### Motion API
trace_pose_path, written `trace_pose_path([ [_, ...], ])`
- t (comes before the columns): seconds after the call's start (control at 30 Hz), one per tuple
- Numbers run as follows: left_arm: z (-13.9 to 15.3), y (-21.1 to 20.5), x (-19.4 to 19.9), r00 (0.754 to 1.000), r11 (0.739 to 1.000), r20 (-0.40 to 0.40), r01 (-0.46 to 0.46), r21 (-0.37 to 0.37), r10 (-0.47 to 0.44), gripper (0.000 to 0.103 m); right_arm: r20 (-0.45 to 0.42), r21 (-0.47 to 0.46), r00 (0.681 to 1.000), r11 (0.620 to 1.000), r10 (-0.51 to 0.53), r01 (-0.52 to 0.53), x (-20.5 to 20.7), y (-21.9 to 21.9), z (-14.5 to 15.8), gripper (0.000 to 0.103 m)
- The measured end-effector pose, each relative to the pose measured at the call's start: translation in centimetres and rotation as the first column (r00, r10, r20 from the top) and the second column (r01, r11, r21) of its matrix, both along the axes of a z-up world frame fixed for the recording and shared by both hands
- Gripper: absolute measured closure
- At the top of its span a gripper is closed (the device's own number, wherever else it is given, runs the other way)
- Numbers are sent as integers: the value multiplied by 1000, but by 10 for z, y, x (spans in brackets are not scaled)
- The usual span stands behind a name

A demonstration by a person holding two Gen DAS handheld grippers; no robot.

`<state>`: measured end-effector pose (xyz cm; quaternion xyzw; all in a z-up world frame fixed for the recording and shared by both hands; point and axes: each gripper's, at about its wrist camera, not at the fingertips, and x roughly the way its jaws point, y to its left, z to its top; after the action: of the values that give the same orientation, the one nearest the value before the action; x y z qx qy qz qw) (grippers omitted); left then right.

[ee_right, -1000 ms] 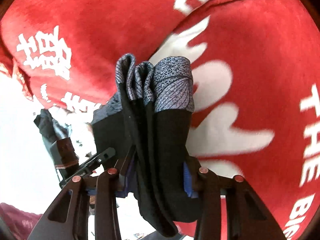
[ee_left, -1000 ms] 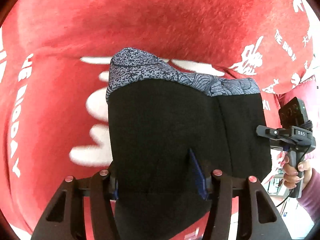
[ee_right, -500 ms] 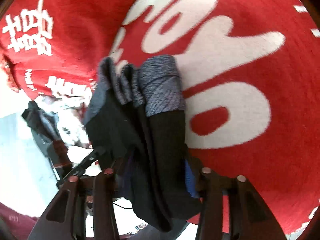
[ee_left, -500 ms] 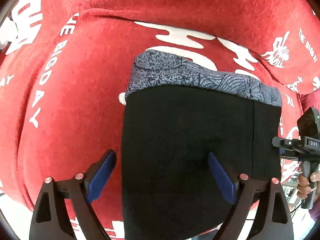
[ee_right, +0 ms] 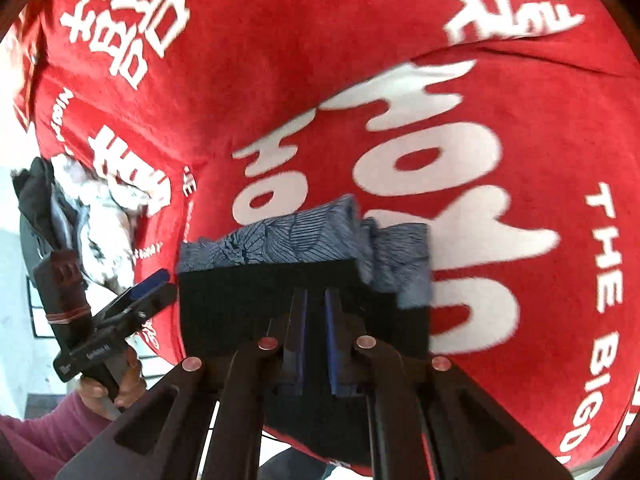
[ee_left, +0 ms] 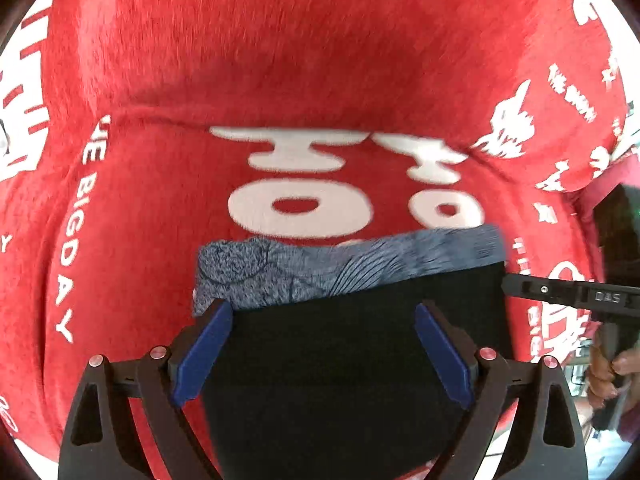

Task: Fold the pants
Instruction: 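Lower the folded bundle onto the bedspread and open both grippers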

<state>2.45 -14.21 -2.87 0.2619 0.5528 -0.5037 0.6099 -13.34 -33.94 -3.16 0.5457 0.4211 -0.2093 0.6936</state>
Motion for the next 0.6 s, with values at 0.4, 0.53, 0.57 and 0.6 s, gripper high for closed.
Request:
trace_pose_path([
  [0.4,1,22,3,991,985,125,-58,164,38,5,-68,65,996,996,-60,64,-21,3,-9,98],
  [0.53,33,38,-19,977,971,211,-75,229,26,5,-86,141,993,985,-83,95,-43,13,4,96],
  [0.57,41,42,-26,976,969,216,-84,233,33,5,-92,155,992,983,-82,95,-48,16,8,95],
  [0.6,51,46,-32,974,967,222,-96,237,42,5,-96,160,993,983,-72,86,-53,21,14,94],
])
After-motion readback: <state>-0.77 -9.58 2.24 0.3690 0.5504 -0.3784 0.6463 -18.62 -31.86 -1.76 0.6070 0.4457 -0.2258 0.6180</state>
